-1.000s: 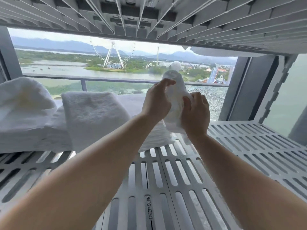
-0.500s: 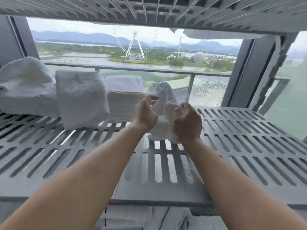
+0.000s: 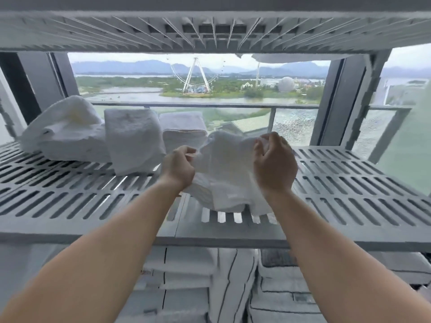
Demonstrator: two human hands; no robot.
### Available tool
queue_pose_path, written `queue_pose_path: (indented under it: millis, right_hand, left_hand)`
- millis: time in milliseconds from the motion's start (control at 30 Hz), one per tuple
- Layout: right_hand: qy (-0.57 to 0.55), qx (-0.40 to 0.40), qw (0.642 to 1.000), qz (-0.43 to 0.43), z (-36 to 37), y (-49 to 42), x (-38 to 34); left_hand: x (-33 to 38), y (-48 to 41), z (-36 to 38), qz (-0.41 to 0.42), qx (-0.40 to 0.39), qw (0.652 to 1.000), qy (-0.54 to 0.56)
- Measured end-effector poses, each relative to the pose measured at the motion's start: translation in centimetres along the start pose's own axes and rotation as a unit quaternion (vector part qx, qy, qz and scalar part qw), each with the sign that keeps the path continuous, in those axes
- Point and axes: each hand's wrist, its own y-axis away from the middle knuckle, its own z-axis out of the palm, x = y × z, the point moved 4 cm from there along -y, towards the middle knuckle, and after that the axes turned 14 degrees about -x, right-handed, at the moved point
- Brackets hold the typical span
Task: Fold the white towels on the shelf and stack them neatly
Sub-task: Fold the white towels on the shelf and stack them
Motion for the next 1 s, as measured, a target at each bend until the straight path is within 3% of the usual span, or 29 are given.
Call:
queue_pose_path:
  millis: [133, 333, 433, 500, 767, 1000]
  right_hand:
    - [0.009, 0.008, 1.000, 0.023, -1.4, 1.6, -0.9]
    - [0.145, -0.079, 0.986, 0.008, 0.5, 6.7, -2.9]
    - [0.227, -0.189, 0.955, 0.019, 1.8, 7.5, -4.3]
    - [0.258, -0.261, 0.927, 0.072, 2.7, 7.6, -4.9]
    - [0.169, -0.183, 0.968, -0.017, 7.6, 3.4, -11.7]
    - [0.084, -0.222, 0.968, -0.087, 17.4, -3.2, -18.1]
  left_hand:
    - [-3.9, 2.8, -2.8, -0.045, 0.024, 0.998, -0.047]
    - [-5.7, 5.4, -2.5, -0.057, -0.041, 0.994, -0.082]
    - [-5.3, 6.1, -2.1, -0.023, -0.072, 0.993, -0.092]
    - [-5.1, 6.1, -2.2, -0.009, -0.079, 0.991, -0.108]
    - [-8.0, 2.0, -6.4, 0.054, 0.053, 0.983, -0.166]
    - [-13.3, -4.1, -11.5, 0.020, 0.092, 0.966, -0.242]
